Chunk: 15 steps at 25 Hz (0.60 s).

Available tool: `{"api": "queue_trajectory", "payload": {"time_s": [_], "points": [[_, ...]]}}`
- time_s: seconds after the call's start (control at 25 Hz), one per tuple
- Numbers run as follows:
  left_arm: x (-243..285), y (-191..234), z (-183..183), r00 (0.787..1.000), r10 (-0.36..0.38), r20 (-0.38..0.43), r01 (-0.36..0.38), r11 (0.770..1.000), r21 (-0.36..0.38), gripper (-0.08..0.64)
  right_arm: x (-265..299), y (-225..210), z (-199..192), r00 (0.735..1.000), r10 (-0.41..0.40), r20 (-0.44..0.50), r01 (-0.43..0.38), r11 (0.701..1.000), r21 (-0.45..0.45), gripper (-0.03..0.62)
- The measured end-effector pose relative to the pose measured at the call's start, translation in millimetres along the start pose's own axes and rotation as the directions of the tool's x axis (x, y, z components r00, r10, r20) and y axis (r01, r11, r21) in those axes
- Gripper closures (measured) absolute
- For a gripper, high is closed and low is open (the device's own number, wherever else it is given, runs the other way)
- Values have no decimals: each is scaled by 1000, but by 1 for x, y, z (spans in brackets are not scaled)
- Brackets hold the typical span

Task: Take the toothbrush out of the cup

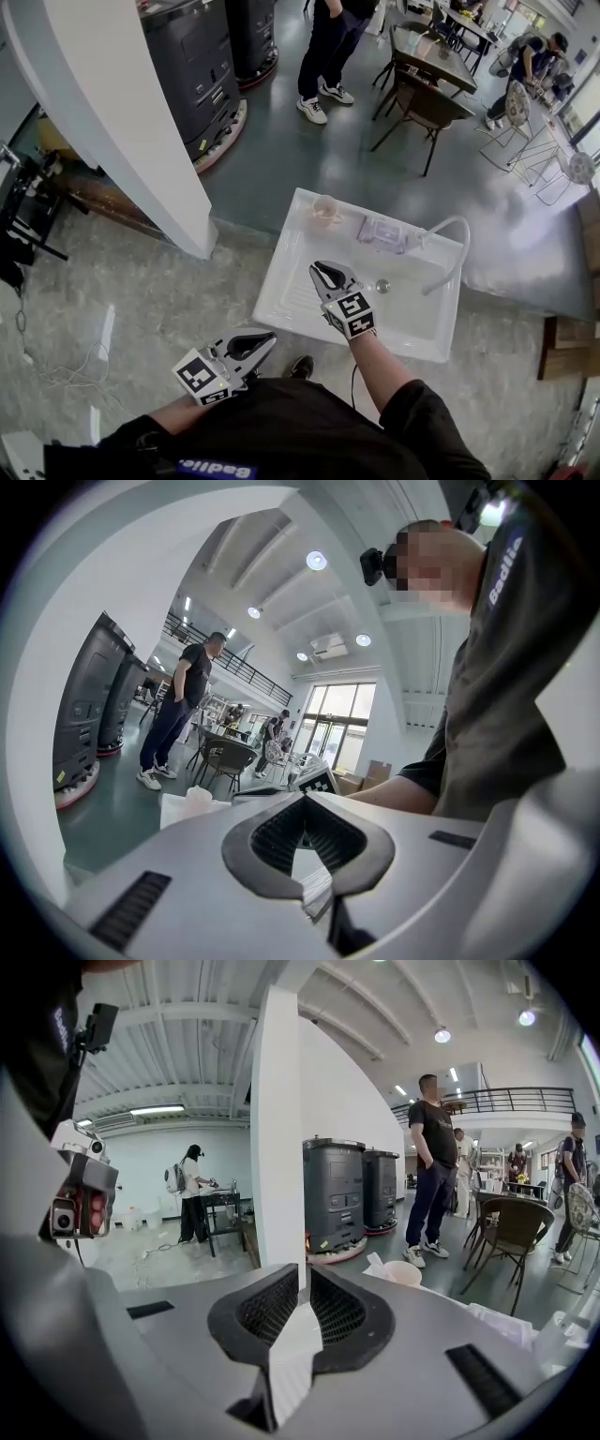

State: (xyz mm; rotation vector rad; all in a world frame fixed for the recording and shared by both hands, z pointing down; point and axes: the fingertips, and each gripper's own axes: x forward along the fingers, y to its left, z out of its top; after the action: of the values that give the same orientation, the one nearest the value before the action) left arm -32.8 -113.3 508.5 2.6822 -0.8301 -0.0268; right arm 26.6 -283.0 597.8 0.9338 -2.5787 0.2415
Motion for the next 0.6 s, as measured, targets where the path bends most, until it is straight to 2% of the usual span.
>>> {"api": "queue_trajectory", "payload": {"time_s": [0.32, 0.6], "points": [[-3, 2, -1, 1000, 17, 4, -17, 1000, -1, 551, 21, -19, -22, 997, -16, -81, 12, 999, -51, 541], [-6, 5, -3, 999, 35, 3, -35, 999, -6, 551, 38, -48, -36, 988, -63, -143, 39, 986, -163, 538]]}}
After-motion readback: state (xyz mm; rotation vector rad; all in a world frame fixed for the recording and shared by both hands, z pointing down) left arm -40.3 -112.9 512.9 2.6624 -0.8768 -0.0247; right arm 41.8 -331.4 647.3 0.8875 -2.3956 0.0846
